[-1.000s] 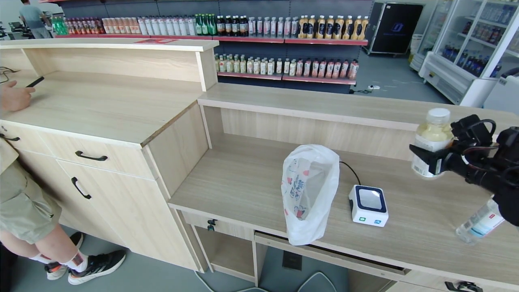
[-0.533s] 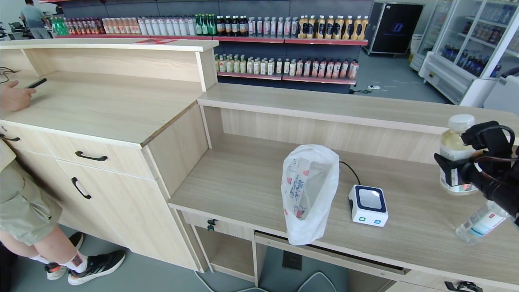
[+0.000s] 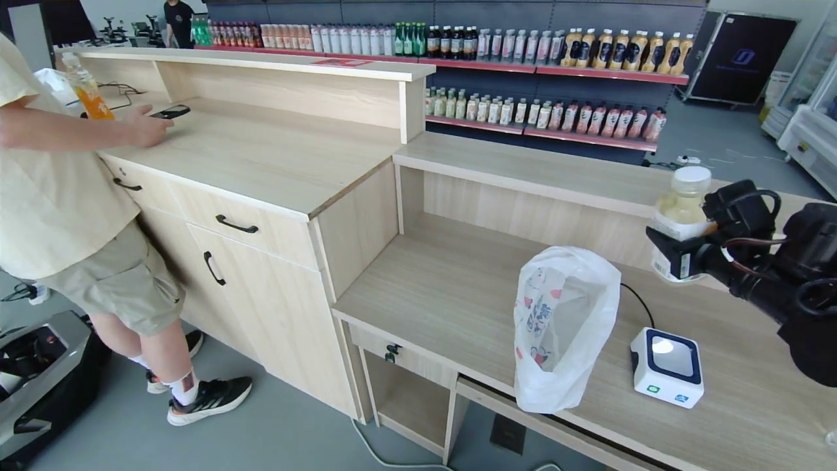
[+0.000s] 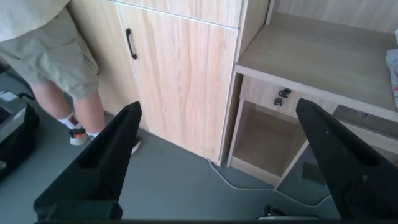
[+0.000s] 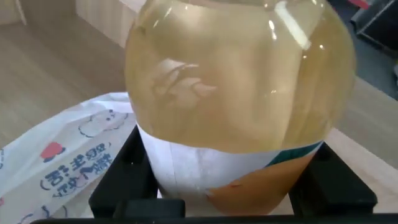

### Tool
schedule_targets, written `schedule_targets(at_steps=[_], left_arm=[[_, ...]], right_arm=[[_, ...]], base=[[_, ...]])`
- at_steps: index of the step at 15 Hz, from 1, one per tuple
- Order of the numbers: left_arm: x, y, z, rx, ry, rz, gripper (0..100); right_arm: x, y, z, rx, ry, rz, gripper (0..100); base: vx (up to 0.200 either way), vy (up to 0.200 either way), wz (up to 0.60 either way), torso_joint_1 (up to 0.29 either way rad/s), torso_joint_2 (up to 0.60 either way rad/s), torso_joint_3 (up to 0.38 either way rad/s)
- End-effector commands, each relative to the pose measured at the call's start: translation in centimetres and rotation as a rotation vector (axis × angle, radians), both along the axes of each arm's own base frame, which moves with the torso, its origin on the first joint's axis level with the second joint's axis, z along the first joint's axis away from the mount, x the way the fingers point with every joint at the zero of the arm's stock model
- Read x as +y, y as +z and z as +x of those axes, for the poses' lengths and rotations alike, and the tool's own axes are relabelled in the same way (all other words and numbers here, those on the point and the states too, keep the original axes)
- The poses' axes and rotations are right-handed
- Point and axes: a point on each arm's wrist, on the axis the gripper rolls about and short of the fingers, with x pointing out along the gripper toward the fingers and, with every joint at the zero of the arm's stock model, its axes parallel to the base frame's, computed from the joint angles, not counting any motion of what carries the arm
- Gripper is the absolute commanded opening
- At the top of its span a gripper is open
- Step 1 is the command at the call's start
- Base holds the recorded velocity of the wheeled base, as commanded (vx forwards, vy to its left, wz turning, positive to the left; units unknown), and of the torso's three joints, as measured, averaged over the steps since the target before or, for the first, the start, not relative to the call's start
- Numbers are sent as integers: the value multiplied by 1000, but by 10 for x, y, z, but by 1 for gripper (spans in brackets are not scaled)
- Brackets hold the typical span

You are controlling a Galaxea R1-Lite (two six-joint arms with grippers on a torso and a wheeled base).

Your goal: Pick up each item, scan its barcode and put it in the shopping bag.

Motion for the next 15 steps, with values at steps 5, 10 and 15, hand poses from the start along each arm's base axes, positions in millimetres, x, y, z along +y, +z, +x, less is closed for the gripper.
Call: schedule_targets(at_steps=[5,10,15], left_arm=[[0,0,0,1,0,0,100],[0,0,0,1,0,0,100],[0,0,0,1,0,0,100]], right_arm=[[24,-86,90,140,337,96,0],[28,-132,117,187,351,105,0],[30,-154,135,180,366,105,0]], base=[[0,0,0,0,0,0],[0,0,0,0,0,0],[0,0,0,0,0,0]])
